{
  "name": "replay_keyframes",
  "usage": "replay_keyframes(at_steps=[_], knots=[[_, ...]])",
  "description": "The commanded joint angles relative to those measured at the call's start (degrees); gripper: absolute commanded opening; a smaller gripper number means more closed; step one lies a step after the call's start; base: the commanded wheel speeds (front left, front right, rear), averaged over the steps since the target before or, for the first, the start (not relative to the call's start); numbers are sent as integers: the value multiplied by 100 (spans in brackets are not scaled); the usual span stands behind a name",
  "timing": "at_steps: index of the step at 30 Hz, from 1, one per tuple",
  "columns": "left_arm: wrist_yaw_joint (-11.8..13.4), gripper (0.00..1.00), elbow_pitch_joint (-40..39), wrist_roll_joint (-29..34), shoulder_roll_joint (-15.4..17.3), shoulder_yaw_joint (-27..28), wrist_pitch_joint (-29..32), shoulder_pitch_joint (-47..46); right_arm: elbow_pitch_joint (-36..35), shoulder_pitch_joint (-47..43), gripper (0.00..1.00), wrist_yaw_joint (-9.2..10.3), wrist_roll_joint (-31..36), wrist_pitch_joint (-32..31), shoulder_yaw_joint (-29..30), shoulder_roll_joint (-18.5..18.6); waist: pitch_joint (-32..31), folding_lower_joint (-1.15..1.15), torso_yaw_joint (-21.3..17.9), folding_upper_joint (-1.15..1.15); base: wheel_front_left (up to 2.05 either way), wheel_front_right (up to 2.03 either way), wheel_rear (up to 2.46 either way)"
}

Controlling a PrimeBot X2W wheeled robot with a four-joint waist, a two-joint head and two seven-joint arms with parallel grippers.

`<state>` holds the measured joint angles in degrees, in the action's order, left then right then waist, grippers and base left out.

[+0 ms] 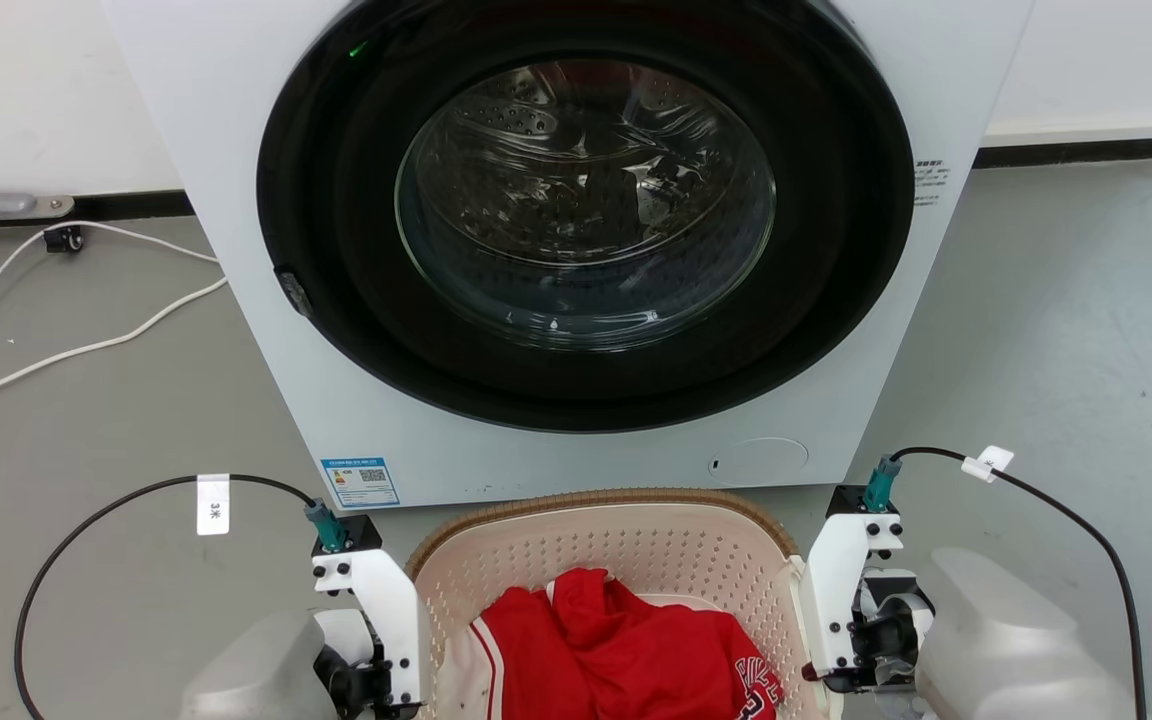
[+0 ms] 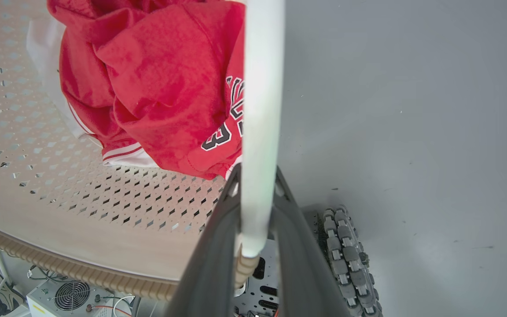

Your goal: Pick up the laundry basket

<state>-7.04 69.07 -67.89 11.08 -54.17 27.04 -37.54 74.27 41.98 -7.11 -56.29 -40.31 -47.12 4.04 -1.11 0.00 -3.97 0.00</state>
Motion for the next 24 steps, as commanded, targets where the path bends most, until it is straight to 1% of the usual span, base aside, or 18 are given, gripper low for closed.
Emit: replay_keyframes(at_steps=[1,24], knots=[[-80,0,-129,-82,-230,-16,-24,-88,-89,15,0,-68,-73,25,-2,-212,-1,0,0,0,0,0,0],[-80,0,-117,-240,-230,-166,-54,-100,-87,12,0,-69,-166,-41,-43,-217,-13,0,-1,0,0,0,0]])
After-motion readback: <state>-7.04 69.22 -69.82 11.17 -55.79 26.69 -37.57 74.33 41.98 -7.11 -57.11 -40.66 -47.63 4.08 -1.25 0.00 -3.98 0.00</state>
